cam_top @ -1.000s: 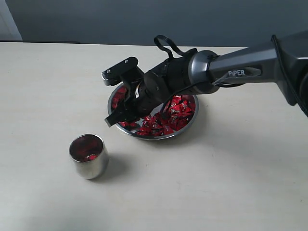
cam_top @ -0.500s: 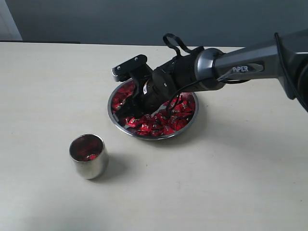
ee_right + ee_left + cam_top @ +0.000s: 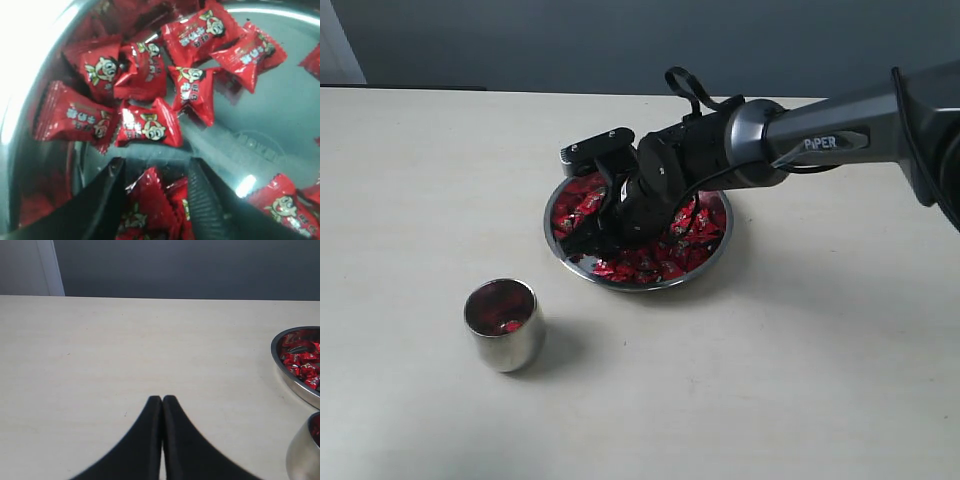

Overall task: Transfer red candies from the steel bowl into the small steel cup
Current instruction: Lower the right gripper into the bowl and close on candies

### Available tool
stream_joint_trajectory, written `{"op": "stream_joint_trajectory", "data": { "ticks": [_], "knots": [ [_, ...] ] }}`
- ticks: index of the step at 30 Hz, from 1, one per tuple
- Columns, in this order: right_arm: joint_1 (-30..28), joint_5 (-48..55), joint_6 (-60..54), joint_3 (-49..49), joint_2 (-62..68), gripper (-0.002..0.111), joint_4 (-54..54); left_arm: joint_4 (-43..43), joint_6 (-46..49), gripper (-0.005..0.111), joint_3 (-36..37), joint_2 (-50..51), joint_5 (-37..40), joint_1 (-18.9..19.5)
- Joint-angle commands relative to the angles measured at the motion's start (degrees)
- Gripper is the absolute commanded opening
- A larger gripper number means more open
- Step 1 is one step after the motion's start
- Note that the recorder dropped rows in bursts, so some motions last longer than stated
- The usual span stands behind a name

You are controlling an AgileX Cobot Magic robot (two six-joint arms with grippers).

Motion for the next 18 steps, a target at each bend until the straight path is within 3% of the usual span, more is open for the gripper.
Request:
{"op": "stream_joint_trajectory", "data": {
  "ticks": [1,4,8,10,18],
  "knots": [
    [-0.18,1.74,-0.43,0.15,-0.36,0.036,1.78,0.0,-0.13,0.0,0.26,-0.27,-0.13,-0.29],
    [-0.18,2.2,-0.43,0.15,-0.36,0.019,1.78,0.0,-0.13,0.0,0.26,-0.27,-0.13,-0.29],
    [-0.18,0.75,-0.43,0.15,-0.36,0.016,1.56,0.0,-0.13,0.0,0.26,-0.27,-0.13,-0.29],
    [-0.18,-1.0,-0.43,0.15,-0.36,0.001,1.17,0.0,-0.13,0.0,0.26,-0.27,-0.13,-0.29],
    [-0.18,-3.71,-0.43,0.15,-3.48,-0.001,1.39,0.0,-0.13,0.0,0.26,-0.27,-0.13,-0.29]
  ]
}}
